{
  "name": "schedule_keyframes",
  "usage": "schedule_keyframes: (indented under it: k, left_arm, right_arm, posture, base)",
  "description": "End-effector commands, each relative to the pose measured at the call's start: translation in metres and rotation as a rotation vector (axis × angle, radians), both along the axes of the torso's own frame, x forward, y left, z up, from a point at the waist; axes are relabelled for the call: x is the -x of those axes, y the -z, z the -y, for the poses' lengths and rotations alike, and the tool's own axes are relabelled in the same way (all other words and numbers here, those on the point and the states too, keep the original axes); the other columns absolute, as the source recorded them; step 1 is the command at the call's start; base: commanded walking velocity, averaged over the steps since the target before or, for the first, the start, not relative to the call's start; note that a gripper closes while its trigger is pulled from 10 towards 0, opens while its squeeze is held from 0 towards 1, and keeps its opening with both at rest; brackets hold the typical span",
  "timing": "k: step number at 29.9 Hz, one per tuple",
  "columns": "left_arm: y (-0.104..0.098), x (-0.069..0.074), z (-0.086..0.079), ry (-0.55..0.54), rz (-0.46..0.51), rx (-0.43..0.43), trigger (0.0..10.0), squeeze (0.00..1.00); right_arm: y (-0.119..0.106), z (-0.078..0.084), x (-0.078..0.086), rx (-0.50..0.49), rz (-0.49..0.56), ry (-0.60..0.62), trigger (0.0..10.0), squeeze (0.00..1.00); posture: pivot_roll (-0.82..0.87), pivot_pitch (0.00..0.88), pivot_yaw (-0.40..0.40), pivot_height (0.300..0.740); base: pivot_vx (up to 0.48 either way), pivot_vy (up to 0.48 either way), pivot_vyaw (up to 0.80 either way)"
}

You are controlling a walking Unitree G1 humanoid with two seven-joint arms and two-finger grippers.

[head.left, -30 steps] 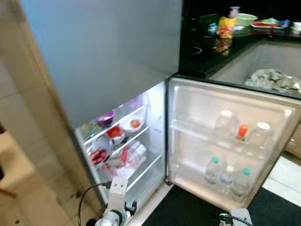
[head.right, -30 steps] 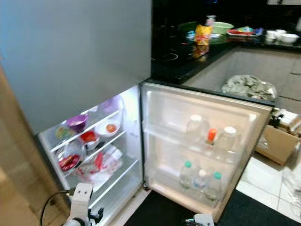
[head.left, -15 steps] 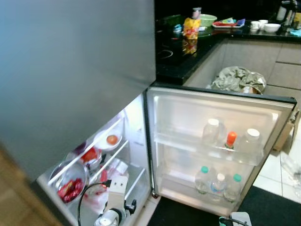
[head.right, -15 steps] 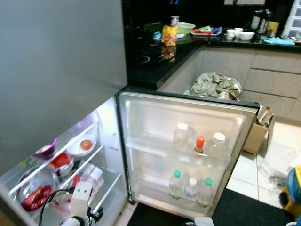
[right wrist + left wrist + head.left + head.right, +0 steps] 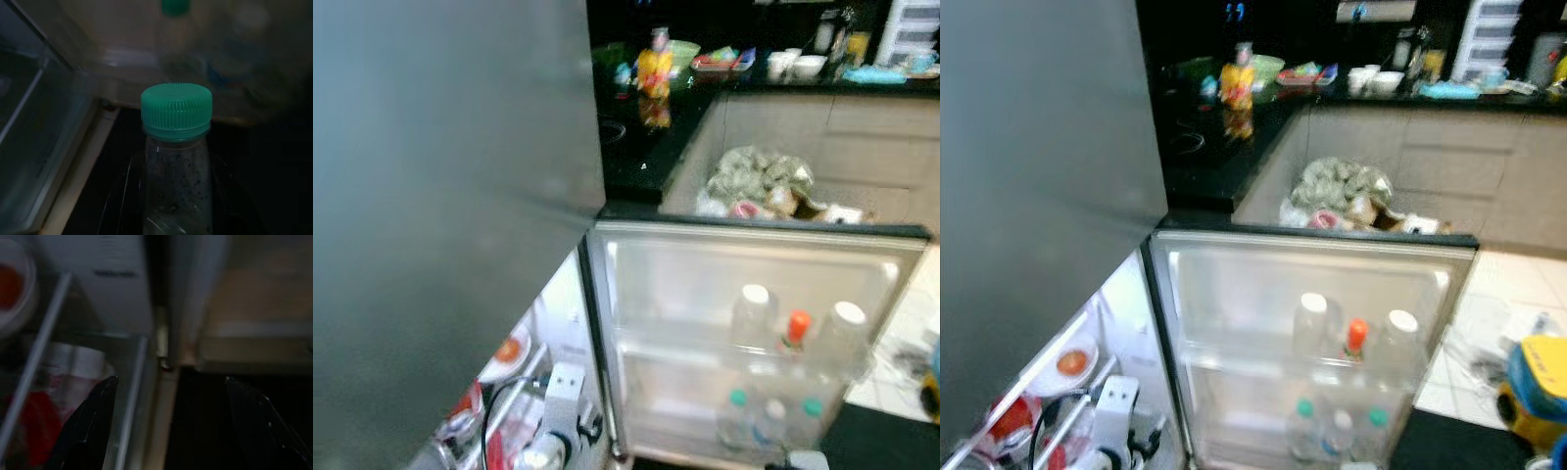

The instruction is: Restocking fridge

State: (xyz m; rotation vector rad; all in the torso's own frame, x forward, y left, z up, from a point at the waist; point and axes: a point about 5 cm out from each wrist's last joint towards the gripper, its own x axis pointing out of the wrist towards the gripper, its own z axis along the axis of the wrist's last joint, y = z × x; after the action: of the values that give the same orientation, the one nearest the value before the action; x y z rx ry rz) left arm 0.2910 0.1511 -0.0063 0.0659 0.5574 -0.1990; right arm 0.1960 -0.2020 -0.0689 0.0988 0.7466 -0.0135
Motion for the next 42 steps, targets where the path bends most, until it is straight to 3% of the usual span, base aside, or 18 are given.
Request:
schedule_keyframes:
  k: [1,12,20,29,42]
  left_arm:
    - [0.004,0.004,0.001,0.031,-0.013,-0.012,10.0,0.0]
    - [0.003,0.004,0.003,0.055,0.008,-0.018,10.0,0.0]
    - [0.003,0.005,0.004,0.068,0.006,-0.034,10.0,0.0]
    - [0.005,0.006,-0.003,0.008,-0.004,-0.036,10.0,0.0]
    - [0.003,0.005,-0.004,-0.008,0.012,-0.029,10.0,0.0]
  right_arm:
    - [0.0,0.001,0.001,0.003,0.004,0.006,10.0,0.0]
    - [0.0,0.005,0.001,0.011,-0.006,0.01,10.0,0.0]
    - [-0.001,0.008,0.0,0.014,-0.005,0.011,10.0,0.0]
    - [-0.003,0.013,-0.002,0.017,-0.007,0.01,10.0,0.0]
    - [-0.001,0.004,-0.003,0.021,-0.018,-0.023,10.0,0.0]
  posture:
    - [-0.08,0.054,0.09,0.74]
    - [-0.08,0.055,0.085,0.74]
    - [-0.08,0.057,0.088,0.74]
    - [-0.08,0.056,0.086,0.74]
    - [-0.07,0.036,0.07,0.74]
  base:
    - [0.0,0.0,0.0]
    - [0.0,0.0,0.0]
    - [0.0,-0.421,0.0]
    - [0.0,-0.16,0.0]
    - [0.0,0.0,0.0]
